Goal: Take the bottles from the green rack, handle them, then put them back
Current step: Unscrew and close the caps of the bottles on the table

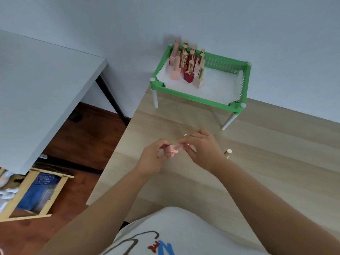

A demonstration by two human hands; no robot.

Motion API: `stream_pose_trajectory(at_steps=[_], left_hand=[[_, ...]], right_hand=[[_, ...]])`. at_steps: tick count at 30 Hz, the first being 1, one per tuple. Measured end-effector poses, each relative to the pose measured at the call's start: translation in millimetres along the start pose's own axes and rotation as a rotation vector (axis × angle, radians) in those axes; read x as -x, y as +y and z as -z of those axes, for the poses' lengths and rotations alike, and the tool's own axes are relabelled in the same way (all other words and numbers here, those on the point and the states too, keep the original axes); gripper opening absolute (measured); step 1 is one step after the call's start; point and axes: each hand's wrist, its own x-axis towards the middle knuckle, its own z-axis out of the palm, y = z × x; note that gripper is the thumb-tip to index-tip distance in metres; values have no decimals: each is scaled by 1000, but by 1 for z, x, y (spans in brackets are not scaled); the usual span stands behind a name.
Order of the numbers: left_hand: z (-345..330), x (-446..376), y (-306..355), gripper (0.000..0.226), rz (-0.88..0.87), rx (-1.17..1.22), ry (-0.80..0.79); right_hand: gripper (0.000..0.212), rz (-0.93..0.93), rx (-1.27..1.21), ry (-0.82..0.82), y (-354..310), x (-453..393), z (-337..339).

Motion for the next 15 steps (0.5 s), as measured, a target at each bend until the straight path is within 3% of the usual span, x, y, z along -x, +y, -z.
stream_pose_trajectory(at_steps=[10,15], left_hand=[[-4,20,38,25,-193,-32,-20],[-4,31,57,29,-262,21,-10]], right_hand=[[29,-71,-164,208,-1,51,29],[21,-192,-264,218,1,69,38]])
